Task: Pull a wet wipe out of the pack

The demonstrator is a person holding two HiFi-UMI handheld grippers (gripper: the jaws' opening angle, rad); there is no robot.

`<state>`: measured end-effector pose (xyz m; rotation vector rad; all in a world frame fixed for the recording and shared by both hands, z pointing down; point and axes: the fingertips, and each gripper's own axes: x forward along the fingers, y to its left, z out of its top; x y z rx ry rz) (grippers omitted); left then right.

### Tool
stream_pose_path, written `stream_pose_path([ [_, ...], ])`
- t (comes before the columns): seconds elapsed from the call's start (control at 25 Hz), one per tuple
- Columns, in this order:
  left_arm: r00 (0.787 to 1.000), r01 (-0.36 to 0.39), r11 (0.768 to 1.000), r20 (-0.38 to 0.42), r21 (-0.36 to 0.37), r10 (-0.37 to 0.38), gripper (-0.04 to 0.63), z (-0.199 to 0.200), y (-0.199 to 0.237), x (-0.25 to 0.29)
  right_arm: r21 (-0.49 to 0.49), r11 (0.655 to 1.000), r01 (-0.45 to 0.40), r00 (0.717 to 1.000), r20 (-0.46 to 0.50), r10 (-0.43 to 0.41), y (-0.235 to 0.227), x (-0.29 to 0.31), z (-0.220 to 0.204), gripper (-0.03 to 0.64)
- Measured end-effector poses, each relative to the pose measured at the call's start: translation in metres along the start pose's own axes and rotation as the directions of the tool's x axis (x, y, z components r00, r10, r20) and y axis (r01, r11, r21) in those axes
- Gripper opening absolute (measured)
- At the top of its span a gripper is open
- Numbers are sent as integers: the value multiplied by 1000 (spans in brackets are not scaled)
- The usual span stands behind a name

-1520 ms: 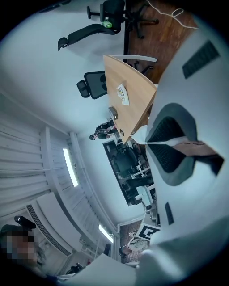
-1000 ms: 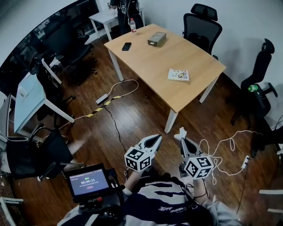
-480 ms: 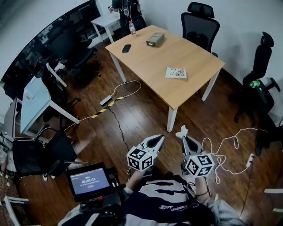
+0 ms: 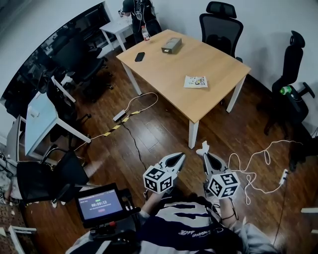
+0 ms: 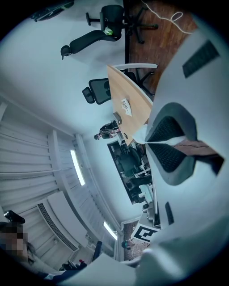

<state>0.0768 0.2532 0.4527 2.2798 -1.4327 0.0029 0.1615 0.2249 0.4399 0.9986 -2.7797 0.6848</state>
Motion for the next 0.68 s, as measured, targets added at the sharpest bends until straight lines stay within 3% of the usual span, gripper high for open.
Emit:
stream_pose_path([
  [0.68, 1000, -5, 1000, -7, -10, 5, 3, -1, 21, -8, -7, 1000, 9, 1000, -12, -9, 8, 15, -5, -3],
])
